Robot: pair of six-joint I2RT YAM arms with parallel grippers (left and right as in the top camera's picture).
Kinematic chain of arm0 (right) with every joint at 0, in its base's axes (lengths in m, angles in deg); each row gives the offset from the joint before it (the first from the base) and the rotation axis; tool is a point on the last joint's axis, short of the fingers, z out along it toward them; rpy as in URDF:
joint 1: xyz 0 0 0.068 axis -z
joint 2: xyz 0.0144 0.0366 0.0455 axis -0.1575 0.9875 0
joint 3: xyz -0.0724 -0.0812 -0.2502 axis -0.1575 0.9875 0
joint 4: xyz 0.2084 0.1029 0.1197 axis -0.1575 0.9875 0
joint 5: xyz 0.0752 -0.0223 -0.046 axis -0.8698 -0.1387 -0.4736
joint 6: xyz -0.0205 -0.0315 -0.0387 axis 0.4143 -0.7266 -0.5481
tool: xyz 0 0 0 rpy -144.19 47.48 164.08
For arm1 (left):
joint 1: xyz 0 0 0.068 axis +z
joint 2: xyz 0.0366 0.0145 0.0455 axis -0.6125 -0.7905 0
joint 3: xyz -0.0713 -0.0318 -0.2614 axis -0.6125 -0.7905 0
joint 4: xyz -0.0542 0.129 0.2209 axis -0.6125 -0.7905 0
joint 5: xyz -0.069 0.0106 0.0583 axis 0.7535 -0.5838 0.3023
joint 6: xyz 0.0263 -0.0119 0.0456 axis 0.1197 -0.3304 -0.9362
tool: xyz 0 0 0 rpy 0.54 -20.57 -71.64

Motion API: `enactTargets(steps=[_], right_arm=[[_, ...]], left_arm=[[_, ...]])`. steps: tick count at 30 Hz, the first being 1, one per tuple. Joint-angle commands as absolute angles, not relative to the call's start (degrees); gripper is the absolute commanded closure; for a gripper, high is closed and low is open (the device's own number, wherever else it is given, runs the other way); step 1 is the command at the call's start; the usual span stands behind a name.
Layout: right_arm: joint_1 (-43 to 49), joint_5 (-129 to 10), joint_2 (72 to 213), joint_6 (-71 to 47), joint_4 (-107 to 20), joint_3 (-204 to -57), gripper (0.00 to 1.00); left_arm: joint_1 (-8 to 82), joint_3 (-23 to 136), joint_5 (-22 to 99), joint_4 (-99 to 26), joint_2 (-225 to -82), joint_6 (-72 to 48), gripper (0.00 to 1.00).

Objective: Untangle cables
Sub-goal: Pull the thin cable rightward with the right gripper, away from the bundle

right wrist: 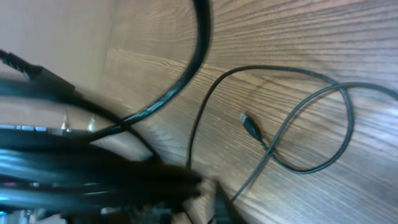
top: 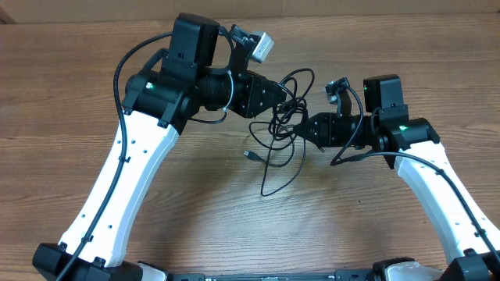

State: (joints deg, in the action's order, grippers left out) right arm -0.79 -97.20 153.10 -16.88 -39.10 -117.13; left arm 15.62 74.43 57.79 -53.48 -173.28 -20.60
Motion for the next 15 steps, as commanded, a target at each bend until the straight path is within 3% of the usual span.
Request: enactTargets(steps=[1, 4, 12, 15], right_arm=[[-1.0, -92.8, 153.4, -16.9, -38.6, -116.8, 0.96], [-1.0, -81.9, 153.4, -13.5, -36.7, -116.8, 0.96], [-0.9, -33.2, 153.4, 6.0, -27.1, -116.9, 0.96], [-0.9, -26.0, 153.3, 7.4, -25.1, -116.9, 0.96]], left_arm=[[15.2, 75.4, 59.1, -53.7, -173.5, -19.9, 0.96], [15.2, 75.4, 53.1, -56.1, -173.5, -20.1, 0.96], [15.8, 75.4, 14.3, -71.3, -173.5, -16.6, 0.96], [17.3, 75.4, 3.3, -75.1, -173.5, -13.0, 0.96]])
